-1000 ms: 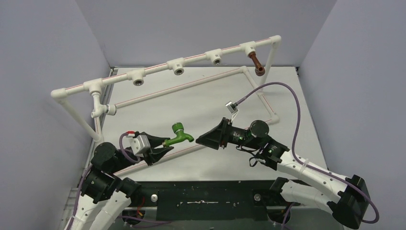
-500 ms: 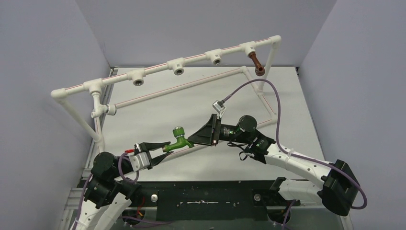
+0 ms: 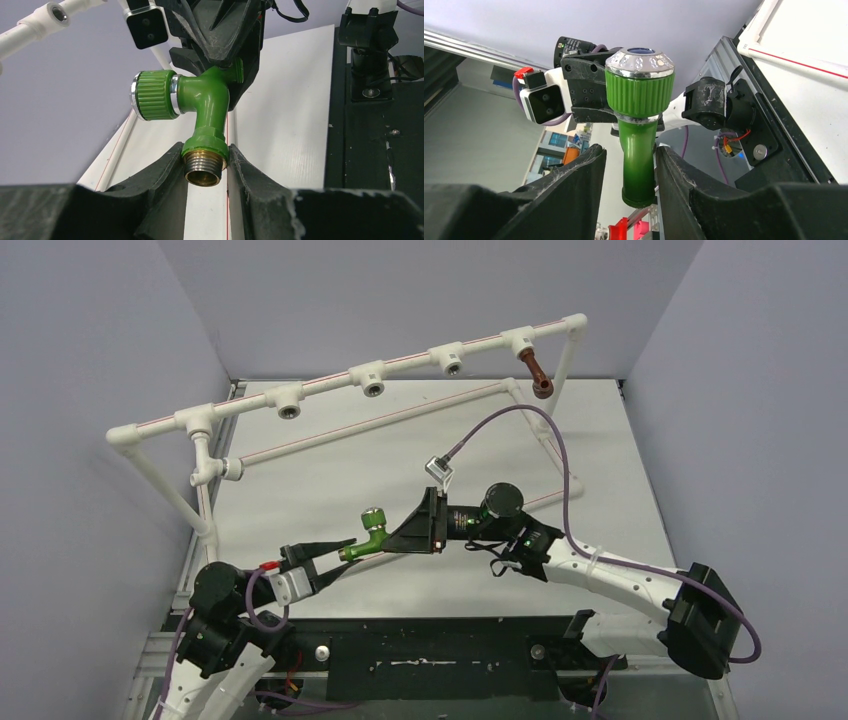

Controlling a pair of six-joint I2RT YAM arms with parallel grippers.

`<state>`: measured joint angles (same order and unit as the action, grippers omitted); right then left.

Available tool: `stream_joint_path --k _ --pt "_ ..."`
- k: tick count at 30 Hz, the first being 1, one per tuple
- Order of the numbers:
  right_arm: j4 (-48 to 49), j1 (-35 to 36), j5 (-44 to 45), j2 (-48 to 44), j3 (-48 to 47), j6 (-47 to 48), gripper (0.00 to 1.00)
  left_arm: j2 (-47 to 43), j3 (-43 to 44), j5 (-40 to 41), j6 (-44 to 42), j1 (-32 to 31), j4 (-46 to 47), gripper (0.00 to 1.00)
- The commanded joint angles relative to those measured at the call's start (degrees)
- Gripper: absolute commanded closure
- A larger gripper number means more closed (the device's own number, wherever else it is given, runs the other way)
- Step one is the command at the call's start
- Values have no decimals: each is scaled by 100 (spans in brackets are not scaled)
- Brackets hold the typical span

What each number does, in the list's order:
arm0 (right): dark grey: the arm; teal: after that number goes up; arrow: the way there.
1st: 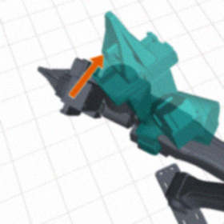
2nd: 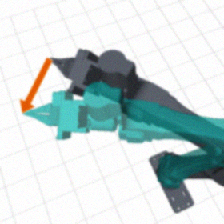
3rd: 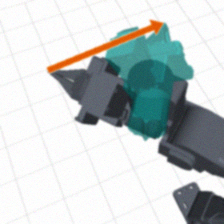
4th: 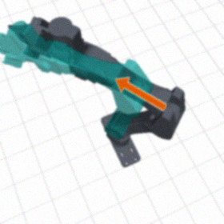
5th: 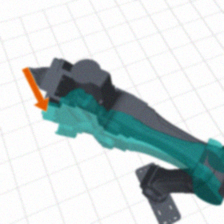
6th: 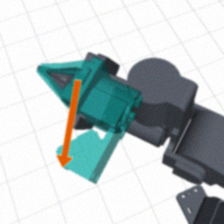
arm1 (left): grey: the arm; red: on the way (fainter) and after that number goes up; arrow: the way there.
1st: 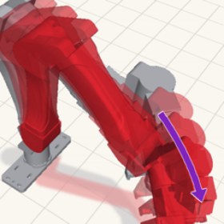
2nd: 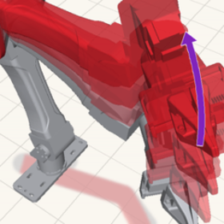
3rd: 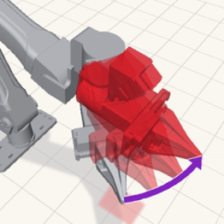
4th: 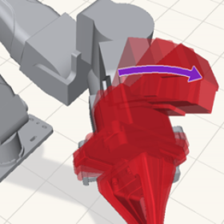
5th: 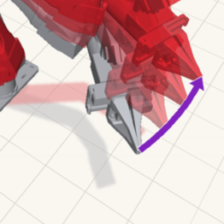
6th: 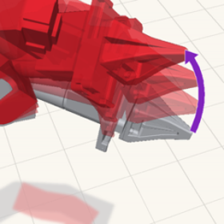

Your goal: Install the water faucets

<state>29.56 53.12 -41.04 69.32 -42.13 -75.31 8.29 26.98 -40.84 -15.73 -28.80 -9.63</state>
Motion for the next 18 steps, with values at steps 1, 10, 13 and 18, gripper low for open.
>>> stream_joint_path --k 1,10,13,18 --pt "-71 40 -124 -79 -397 260 59 -87 13 -175 -153 -46 372 100" --pt "-212 40 -210 -76 -420 398 69 -48 24 -290 -146 -73 349 100" --pt "-214 49 -242 -85 -406 424 79 -36 35 -293 -149 -73 339 100" --pt "-148 47 -249 -109 -356 419 100 -8 13 -284 -138 -73 363 100"
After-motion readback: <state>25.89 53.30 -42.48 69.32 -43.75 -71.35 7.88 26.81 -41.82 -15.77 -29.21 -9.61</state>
